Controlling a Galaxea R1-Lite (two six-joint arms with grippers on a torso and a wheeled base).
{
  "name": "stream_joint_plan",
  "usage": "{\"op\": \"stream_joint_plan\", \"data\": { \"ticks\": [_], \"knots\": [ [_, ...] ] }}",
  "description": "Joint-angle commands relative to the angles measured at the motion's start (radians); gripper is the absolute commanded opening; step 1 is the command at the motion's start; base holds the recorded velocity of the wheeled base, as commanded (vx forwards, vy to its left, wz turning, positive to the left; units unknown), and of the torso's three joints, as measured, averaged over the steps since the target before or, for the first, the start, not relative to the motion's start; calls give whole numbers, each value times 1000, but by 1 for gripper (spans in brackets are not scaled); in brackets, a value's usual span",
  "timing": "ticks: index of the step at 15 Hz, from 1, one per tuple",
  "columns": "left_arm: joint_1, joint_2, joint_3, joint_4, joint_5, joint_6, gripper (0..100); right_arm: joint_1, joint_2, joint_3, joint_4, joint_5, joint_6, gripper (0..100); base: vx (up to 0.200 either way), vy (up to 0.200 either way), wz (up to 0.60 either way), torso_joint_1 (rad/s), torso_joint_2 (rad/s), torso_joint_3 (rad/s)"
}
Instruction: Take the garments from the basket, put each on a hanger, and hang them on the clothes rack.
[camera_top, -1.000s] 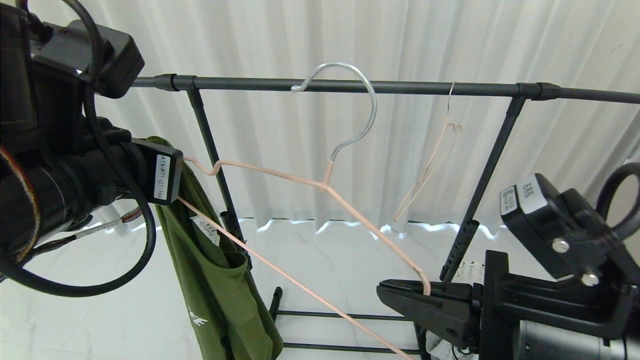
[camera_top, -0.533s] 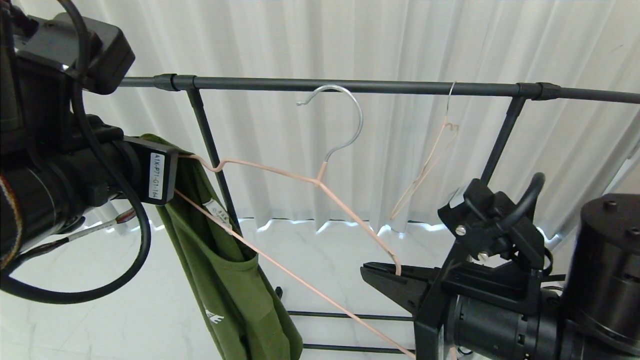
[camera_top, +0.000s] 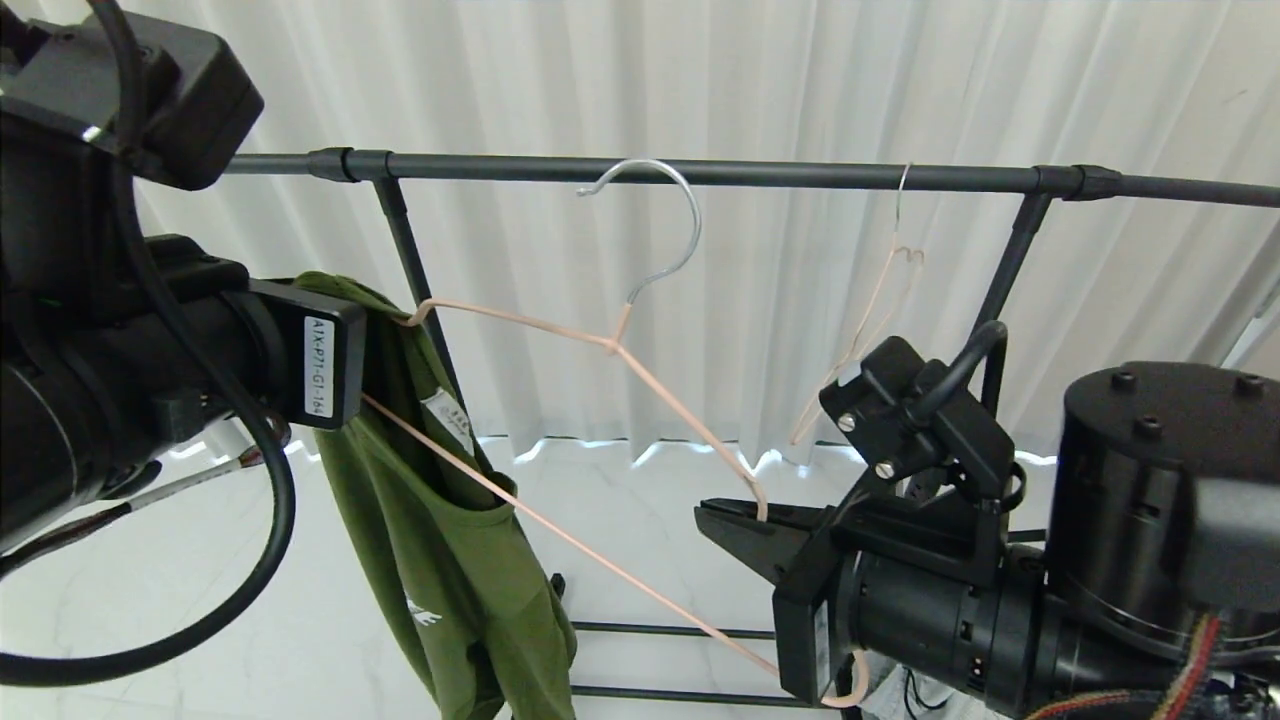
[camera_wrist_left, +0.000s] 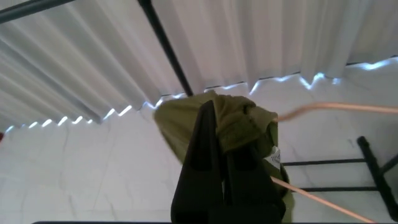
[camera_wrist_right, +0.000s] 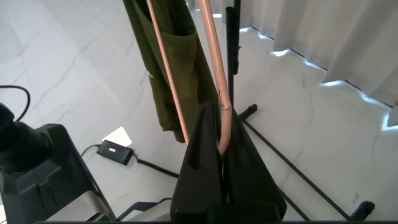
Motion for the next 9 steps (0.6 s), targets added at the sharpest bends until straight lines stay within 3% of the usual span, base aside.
{"op": "stream_joint_plan", "data": {
  "ticks": [1, 9],
  "knots": [
    [-44, -2, -2, 0, -1, -4, 0, 4, 46, -41, -1, 3, 2, 0, 0, 0, 0, 0, 0, 0],
    [-138, 1, -8, -1, -2, -56, 0, 26, 121, -116, 4, 9, 2, 0, 0, 0, 0, 0, 0, 0]
  ]
}}
